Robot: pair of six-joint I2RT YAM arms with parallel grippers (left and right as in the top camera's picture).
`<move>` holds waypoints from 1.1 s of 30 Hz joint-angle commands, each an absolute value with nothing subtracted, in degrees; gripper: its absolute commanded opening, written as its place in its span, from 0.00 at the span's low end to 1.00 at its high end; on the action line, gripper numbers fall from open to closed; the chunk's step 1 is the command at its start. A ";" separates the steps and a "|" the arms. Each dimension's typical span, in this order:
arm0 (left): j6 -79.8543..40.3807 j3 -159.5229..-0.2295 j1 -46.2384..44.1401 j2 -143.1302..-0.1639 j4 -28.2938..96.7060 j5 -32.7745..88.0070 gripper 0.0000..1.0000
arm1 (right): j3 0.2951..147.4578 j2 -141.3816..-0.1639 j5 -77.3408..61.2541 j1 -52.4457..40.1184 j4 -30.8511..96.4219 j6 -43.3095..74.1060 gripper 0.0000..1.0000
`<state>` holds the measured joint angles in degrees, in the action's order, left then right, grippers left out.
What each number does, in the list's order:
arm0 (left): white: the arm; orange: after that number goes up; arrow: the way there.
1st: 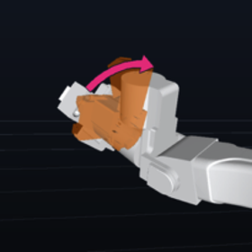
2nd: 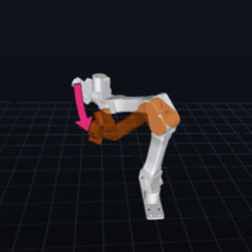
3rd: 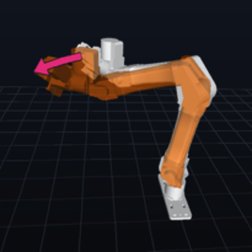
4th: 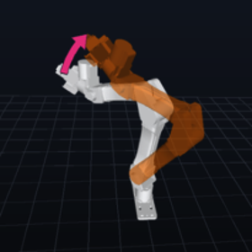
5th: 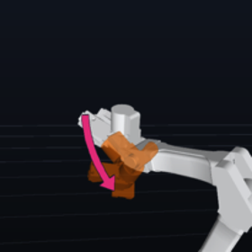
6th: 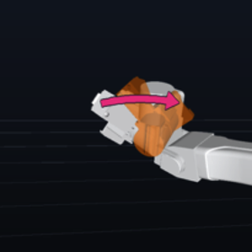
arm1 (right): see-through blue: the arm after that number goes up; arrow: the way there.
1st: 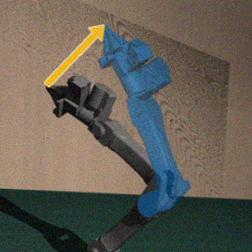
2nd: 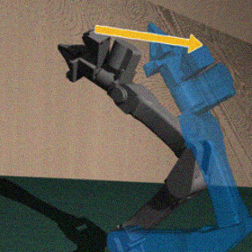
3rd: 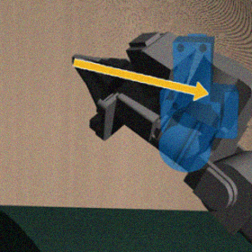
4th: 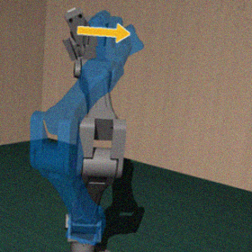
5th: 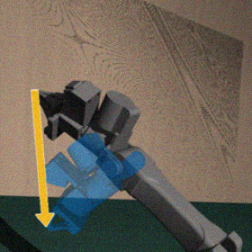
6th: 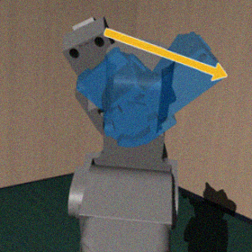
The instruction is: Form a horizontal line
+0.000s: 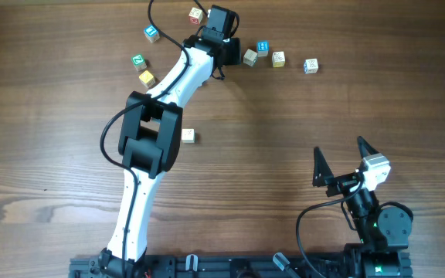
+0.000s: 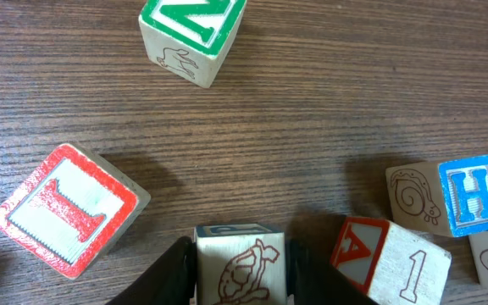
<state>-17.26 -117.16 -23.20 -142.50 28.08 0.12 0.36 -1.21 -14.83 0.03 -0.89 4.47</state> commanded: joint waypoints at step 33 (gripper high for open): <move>-16.69 -117.21 -23.42 -115.61 72.77 0.19 0.33 | 0.32 -0.80 -15.33 -0.25 -1.21 4.67 1.00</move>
